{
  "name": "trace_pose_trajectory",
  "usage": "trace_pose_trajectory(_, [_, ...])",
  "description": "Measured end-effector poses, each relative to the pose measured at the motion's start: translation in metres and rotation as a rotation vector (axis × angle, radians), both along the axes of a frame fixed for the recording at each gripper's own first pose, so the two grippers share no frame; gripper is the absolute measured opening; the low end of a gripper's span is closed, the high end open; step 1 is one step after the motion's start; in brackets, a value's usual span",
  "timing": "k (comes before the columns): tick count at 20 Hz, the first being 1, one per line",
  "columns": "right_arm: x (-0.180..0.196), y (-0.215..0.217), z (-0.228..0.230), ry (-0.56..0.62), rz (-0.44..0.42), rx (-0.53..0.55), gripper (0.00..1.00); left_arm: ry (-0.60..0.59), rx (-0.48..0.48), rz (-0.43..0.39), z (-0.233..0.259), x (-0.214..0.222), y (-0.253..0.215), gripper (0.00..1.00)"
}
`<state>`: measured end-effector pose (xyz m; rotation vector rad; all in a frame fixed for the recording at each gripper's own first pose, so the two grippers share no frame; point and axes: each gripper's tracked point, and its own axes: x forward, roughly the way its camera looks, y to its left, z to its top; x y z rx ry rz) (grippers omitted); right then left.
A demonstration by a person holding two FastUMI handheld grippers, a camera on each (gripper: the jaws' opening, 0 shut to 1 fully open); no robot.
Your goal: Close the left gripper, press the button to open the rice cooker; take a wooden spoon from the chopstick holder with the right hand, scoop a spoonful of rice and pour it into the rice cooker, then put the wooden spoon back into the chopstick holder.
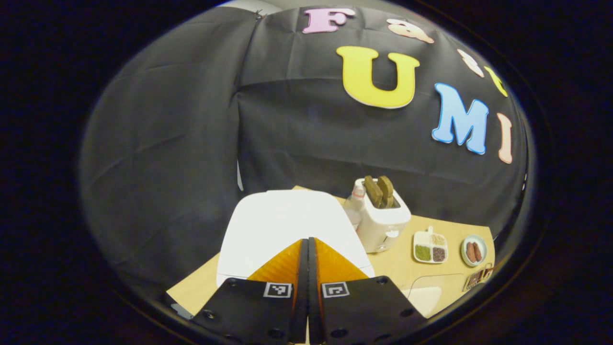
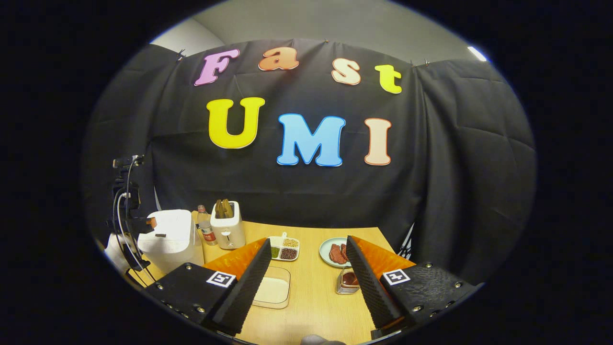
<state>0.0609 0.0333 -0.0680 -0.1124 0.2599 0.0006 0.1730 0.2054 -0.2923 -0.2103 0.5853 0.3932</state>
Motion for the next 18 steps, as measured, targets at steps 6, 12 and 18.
trace_pose_trajectory(6, [0.004, 0.014, -0.015, 0.051, 0.027, -0.009, 0.96, 0.118, -0.012, 0.032, -0.044, -0.006, 0.008, 0.09])
trace_pose_trajectory(12, [0.005, 0.025, -0.021, 0.062, 0.056, -0.003, 0.96, 0.159, -0.037, 0.021, -0.048, -0.008, 0.008, 0.09])
trace_pose_trajectory(18, [0.002, 0.020, -0.019, 0.031, 0.051, 0.024, 0.96, 0.048, 0.103, 0.010, -0.013, 0.009, 0.019, 0.10])
